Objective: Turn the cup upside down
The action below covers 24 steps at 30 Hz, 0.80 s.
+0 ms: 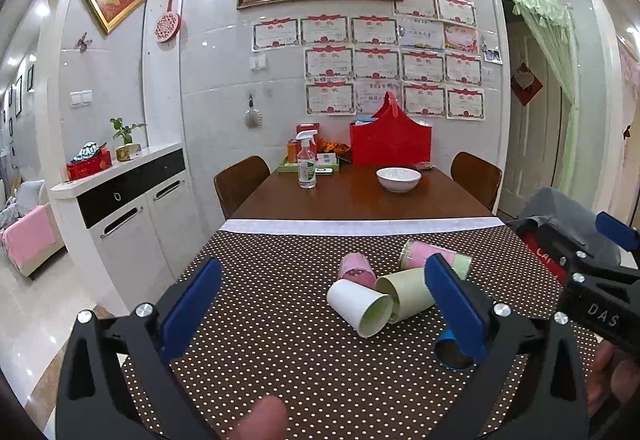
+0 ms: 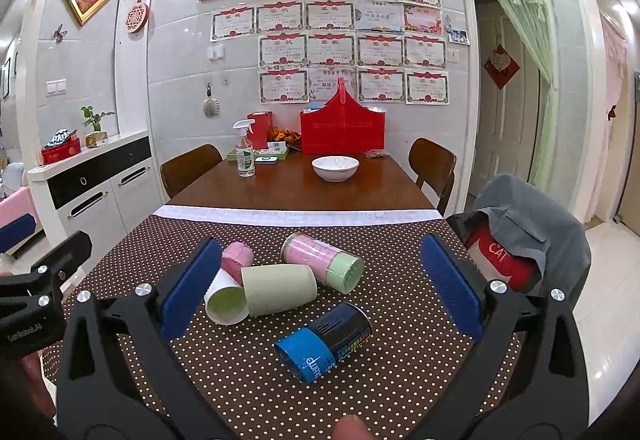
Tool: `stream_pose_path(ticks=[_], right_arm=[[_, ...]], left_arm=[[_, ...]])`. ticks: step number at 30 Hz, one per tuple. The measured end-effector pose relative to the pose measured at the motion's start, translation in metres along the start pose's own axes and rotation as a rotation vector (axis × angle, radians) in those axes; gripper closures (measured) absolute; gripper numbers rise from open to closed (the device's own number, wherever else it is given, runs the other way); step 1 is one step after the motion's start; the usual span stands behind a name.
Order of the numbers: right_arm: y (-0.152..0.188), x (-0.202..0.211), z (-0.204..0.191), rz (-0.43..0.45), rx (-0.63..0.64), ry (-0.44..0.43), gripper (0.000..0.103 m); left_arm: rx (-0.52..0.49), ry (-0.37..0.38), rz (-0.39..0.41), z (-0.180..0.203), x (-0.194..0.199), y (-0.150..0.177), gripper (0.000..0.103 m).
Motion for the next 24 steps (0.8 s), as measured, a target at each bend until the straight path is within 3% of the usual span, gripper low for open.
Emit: stream_pose_path(ticks=[24], right_arm=[[-0.001,-0.01,0.01,-0.013,-0.014,-0.01,0.006]], left_arm=[[0.006,-0.002,-0.005,0.004,-0.009,-0.004,0.004]])
Point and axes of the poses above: each gripper's, at about its wrist camera, not at the fingertips, and x roughly against the way its jaws point, z to its right, y to its underside, the point moved 8 cm from there along -x, roughly the way its jaws point, and after that the axes turned 11 degrees about -z, right-handed, at the moved point
